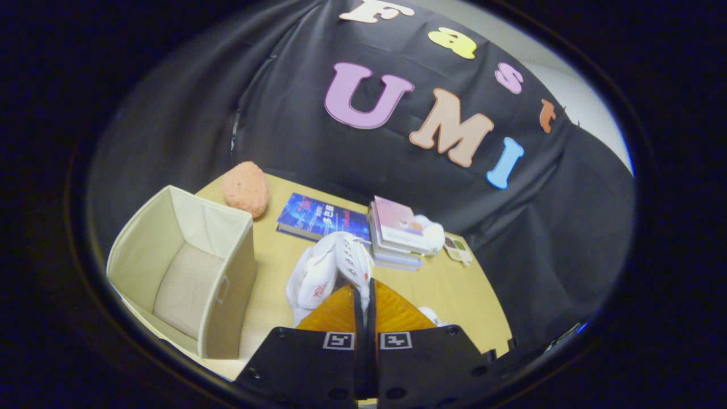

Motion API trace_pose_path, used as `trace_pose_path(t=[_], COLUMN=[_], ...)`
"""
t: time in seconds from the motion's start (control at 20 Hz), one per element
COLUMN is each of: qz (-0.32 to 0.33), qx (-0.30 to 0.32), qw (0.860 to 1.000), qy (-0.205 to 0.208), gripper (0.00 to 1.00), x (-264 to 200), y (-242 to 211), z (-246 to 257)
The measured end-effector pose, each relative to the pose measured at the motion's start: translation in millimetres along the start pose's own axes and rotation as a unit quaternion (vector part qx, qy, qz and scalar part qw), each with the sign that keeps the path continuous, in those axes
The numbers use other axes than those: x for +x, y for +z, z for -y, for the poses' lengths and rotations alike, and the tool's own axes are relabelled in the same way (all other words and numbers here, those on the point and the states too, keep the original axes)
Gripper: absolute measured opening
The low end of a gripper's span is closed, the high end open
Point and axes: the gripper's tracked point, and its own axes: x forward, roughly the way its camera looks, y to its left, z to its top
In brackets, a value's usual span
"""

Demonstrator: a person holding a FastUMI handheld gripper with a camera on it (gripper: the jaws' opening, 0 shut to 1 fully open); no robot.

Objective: Open the storage box then place both shoes into the box .Put the left shoe in first, then the right shoe, with the right side of both shoes facing outward in a uniform manner.

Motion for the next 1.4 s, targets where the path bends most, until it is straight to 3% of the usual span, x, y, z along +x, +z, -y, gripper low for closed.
trace_pose_path(t=[0.2, 0.4, 0.7, 1.05, 1.4], qz=[0.027, 0.009, -0.044, -0.104, -0.148], qx=[0.011, 0.053, 0.052, 0.079, 0.062], qw=[1.0, 0.997, 0.992, 0.981, 0.965], qy=[0.004, 0.054, 0.105, 0.145, 0.206], gripper=[0.02, 0.02, 0.02, 0.02, 0.05], x=[-25.7, -42.5, -55.3, -33.9, -25.4], y=[65.5, 78.9, 45.1, 11.3, -14.0], z=[-43.0, -114.1, -192.2, -257.0, -293.2])
